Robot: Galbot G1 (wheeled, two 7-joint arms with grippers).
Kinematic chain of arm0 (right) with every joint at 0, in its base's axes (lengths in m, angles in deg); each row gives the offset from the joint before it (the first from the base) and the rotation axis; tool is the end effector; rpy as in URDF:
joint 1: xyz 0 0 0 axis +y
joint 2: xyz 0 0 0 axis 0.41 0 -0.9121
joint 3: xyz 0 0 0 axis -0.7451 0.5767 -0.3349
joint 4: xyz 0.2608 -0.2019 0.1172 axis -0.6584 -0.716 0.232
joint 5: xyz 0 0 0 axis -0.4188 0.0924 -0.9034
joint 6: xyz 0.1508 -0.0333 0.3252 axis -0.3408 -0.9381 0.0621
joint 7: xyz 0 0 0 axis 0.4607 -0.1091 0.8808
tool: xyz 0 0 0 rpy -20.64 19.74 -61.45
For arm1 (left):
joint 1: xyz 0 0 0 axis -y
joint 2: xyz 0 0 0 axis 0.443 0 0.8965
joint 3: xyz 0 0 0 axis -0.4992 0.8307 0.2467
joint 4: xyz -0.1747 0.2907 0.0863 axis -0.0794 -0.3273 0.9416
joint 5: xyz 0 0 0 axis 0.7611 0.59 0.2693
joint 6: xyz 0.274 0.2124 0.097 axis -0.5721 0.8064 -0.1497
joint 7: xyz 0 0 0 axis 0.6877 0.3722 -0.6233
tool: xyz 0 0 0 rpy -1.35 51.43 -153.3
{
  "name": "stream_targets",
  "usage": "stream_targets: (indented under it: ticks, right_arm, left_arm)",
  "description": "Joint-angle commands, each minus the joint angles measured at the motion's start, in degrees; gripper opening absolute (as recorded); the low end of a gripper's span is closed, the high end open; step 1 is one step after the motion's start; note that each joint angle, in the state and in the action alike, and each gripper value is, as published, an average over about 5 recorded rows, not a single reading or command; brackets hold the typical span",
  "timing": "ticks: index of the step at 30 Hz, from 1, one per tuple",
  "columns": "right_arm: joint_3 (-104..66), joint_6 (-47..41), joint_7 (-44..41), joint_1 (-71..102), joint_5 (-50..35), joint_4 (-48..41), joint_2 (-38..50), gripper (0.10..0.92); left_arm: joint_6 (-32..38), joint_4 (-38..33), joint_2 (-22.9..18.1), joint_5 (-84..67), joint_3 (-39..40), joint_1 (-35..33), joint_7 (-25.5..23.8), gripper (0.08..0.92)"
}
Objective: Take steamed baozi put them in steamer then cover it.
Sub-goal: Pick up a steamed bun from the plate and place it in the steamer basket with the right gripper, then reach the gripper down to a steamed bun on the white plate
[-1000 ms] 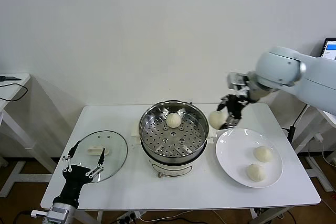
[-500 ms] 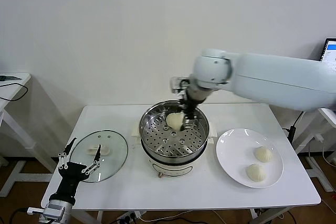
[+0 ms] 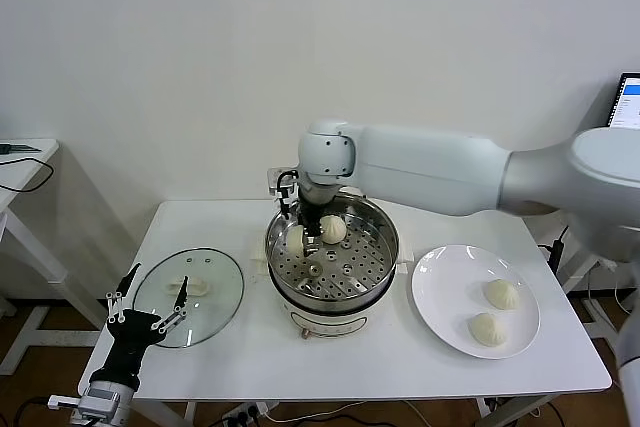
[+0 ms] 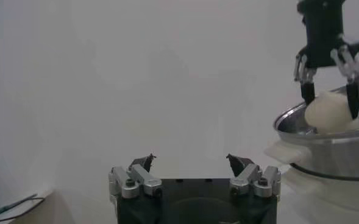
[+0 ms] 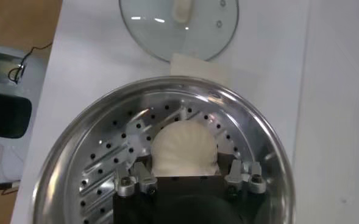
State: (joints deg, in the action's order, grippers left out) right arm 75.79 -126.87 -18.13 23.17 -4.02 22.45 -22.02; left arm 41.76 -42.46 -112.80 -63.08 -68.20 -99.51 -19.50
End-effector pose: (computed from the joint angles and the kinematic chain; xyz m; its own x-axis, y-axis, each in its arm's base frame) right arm 0.5340 0.2125 -0.0758 -0.1422 -0.1743 0.9744 -0.9669 -0.1860 -0.1744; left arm 0.1571 0.1035 -0.2865 -0.9975 0.0623 -0.0338 0.0437 0.9165 0.3976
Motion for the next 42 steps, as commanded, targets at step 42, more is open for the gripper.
stream_targets:
  ticks: [42]
  right_arm:
    - [-9.40,24.60,-22.36,10.83,28.12,16.67,52.36,0.823]
  left_arm:
    - [-0.03,-1.08,-0.72,0.94,2.22,-0.95,0.30,0.823]
